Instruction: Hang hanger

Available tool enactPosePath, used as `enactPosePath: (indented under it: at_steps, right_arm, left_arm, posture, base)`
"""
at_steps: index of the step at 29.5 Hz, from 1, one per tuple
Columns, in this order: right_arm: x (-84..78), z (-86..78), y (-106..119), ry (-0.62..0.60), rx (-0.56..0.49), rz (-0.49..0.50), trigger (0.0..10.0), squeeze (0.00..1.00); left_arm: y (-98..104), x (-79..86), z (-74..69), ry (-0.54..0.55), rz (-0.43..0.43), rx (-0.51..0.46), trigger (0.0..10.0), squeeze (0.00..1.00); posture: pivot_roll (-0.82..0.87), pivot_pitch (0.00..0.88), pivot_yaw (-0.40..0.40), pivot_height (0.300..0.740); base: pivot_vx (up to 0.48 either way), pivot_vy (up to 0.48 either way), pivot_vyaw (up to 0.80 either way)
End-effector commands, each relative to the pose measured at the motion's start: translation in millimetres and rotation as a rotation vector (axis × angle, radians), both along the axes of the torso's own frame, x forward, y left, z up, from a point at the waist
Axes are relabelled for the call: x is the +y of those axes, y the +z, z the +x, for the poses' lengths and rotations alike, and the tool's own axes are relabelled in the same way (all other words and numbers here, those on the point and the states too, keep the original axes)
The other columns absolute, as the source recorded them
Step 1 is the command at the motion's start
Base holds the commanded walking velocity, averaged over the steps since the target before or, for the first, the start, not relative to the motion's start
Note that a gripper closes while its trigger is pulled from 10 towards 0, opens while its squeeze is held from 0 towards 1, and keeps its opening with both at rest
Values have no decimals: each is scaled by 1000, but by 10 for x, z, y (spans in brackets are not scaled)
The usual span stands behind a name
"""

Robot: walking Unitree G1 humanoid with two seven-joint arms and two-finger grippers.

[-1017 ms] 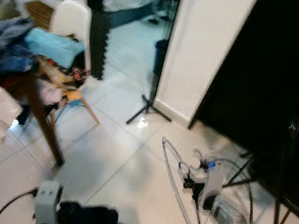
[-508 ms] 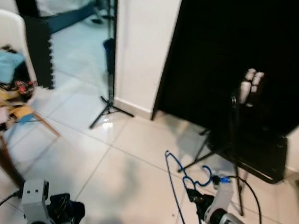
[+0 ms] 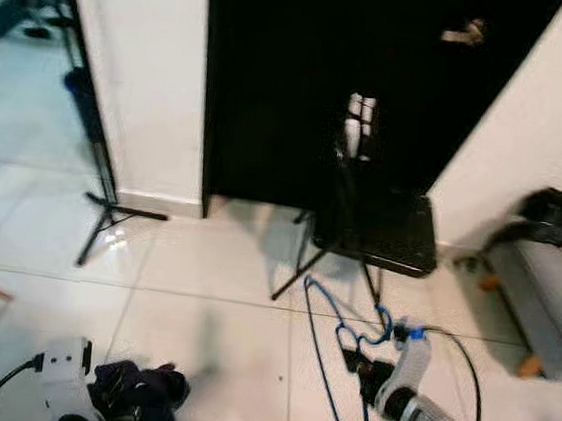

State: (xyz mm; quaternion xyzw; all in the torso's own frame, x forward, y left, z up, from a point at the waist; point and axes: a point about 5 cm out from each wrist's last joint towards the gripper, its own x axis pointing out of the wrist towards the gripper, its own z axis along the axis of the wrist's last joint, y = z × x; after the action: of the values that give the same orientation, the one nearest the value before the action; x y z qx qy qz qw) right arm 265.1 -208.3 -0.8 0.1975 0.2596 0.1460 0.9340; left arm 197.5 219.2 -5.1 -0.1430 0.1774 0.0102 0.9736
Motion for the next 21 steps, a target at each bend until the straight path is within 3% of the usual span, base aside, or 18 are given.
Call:
enactPosePath:
  at_steps: [1,21]
  right_arm:
    - [-33,-47,-47,-17,20,6,10000,0]
    - [-70,-70,-71,-6,26,23,10000,0]
  left_arm:
    - [-21,-25,-20,-5,-4,1,10000,0]
    - [-32,-49,-34,-11,-7,0,10000,0]
  posture:
    - [-56,146,-42,740]
    - [-51,143,-43,740]
  base:
    - [0,0,-800]
    - [0,0,-800]
